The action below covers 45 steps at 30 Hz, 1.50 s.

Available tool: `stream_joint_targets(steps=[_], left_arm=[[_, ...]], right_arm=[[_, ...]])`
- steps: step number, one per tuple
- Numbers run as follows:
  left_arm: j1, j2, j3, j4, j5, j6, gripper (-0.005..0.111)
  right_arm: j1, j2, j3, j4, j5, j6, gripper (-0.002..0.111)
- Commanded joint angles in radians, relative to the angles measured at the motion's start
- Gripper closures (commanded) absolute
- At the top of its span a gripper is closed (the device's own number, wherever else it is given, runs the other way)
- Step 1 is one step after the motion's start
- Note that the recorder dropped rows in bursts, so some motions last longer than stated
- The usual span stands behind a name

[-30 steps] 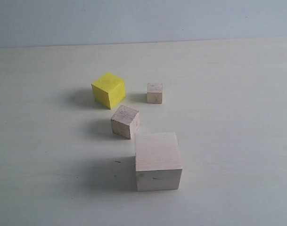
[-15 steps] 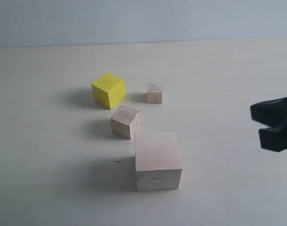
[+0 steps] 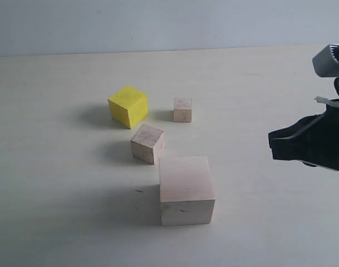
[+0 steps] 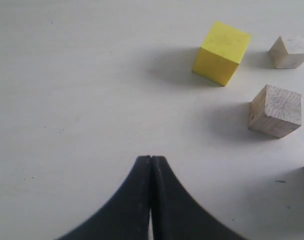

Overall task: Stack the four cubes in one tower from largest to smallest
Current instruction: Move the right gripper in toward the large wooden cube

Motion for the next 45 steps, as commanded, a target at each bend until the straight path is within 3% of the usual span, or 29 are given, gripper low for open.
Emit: stream_joint_targets(steps=[1, 22, 35, 41, 45], left_arm=[[-0.005, 0.003, -0.009, -0.006, -0.010, -0.002, 0.107], [-0.005, 0.095, -0.009, -0.020, 0.115, 0.002, 0.107], [-0.005, 0.107, -0.009, -0.319, 0.111, 0.334, 0.107], [-0.005, 0.107, -0.009, -0.345, 0.111, 0.360, 0.107], [-0.005, 0.107, -0.009, -0.352, 0.111, 0.360, 0.107]], right_arm=[[0.000, 0.001, -0.009, 0.036, -0.039, -0.006, 0.108], [0.000, 0.318, -0.009, 0.141, 0.200, -0.147, 0.108], [0.000, 0.433, -0.032, 0.364, 0.261, -0.383, 0.108], [0.002, 0.501, -0.051, 0.407, 0.282, -0.413, 0.108], [0.063, 0.534, -0.060, 0.414, 0.270, -0.430, 0.108]])
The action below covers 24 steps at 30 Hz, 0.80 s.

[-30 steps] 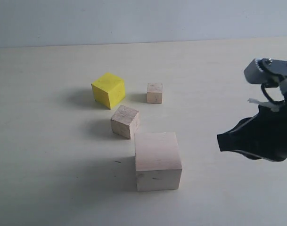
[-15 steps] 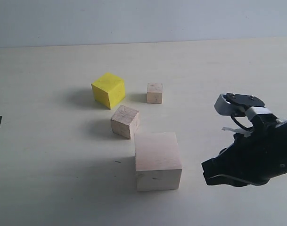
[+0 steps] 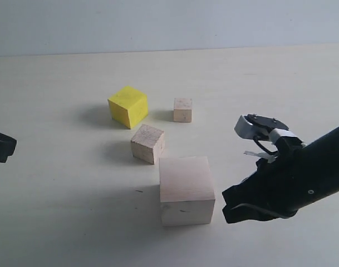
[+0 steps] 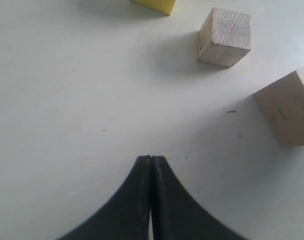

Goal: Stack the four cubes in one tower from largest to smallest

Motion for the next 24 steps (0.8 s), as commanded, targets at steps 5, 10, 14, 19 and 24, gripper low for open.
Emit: stream_joint_targets(steps=[5, 10, 14, 19, 24], left_arm=[[-0.005, 0.000, -0.009, -0.021, -0.009, 0.007, 0.107], [-0.005, 0.000, -0.009, -0.035, -0.009, 0.009, 0.107], [-0.005, 0.000, -0.009, -0.043, -0.013, 0.011, 0.107], [-0.005, 0.000, -0.009, -0.063, -0.015, 0.021, 0.107], [-0.005, 0.000, -0.009, -0.076, -0.015, 0.038, 0.107]], right_arm=[[0.130, 0.096, -0.056, 0.020, -0.088, -0.018, 0.108], [0.130, 0.166, -0.136, 0.025, -0.089, -0.010, 0.108], [0.130, 0.224, -0.182, 0.049, -0.095, -0.010, 0.108], [0.130, 0.281, -0.228, 0.103, -0.095, -0.014, 0.108], [0.130, 0.296, -0.261, 0.162, -0.122, -0.029, 0.108]])
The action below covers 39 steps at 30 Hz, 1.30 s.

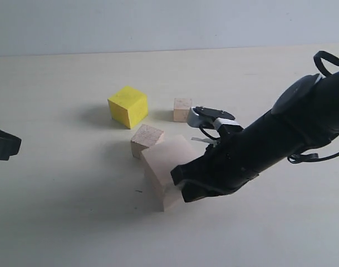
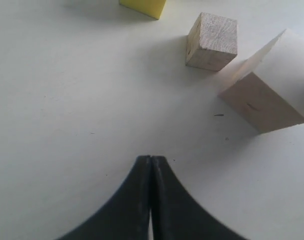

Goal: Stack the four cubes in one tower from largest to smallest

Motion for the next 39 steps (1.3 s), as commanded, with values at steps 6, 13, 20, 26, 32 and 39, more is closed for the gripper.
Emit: stream_joint_targets(steps=[6, 13, 20, 26, 32, 39], left_arm=[[-0.005, 0.000, -0.009, -0.023, -0.015, 0.013, 0.107], [-0.005, 0.000, -0.009, -0.026, -0.017, 0.016, 0.107], [-0.005, 0.000, -0.009, -0.030, -0.017, 0.019, 0.107], [-0.005, 0.000, -0.009, -0.047, -0.007, 0.043, 0.107], [-0.005, 0.069, 0.019, -0.244, 0.009, 0.194, 0.107], [-0.005, 0.258, 0.019, -0.550, -0.005, 0.415, 0.107]], right_arm=[[0.002, 0.027, -0.082, 0.099, -0.036, -0.047, 0.108], [0.002, 0.035, -0.111, 0.120, -0.024, -0.052, 0.108], [0.002, 0.035, -0.111, 0.120, 0.130, -0.056, 0.108], [0.037, -0.010, -0.111, 0.087, 0.104, -0.056, 0.108], [0.037, -0.228, -0.111, 0.008, -0.077, 0.010, 0.108], [-0.012, -0.475, -0.111, -0.619, -0.182, 0.551, 0.108]])
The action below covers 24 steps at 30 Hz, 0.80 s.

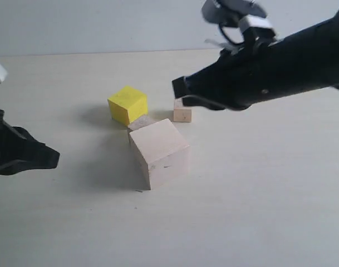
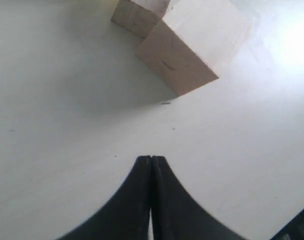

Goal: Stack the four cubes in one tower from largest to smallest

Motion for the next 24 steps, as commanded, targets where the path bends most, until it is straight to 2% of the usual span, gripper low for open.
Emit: stream_joint_targets(steps=[1, 4, 7, 13, 17, 24], left_arm=[[-0.005, 0.127, 0.006, -0.263, -0.014, 0.194, 0.107], [-0.005, 0.214, 0.006, -0.408, -0.040, 0.312, 0.107], [-0.008, 0.291, 0.000, -0.494, -0.047, 0.389, 0.107], [-0.097, 0.425, -0.049, -0.641, -0.097, 0.511, 0.107], [-0.165, 0.494, -0.119, -0.653, -0.172, 0.517, 0.107], [-0.182, 0.588, -0.213, -0.661, -0.223, 0.487, 0.107]], right_arm=[[-0.057, -0.126, -0.006, -0.467, 0.010, 0.411, 0.108], [-0.090, -0.177, -0.006, -0.684, 0.090, 0.609, 0.108], [-0.102, -0.218, -0.006, -0.792, 0.162, 0.654, 0.108], [-0.102, -0.300, -0.006, -0.828, 0.228, 0.659, 0.108], [-0.102, -0.341, -0.006, -0.828, 0.281, 0.659, 0.108], [-0.102, -0.425, -0.006, -0.828, 0.334, 0.658, 0.108]])
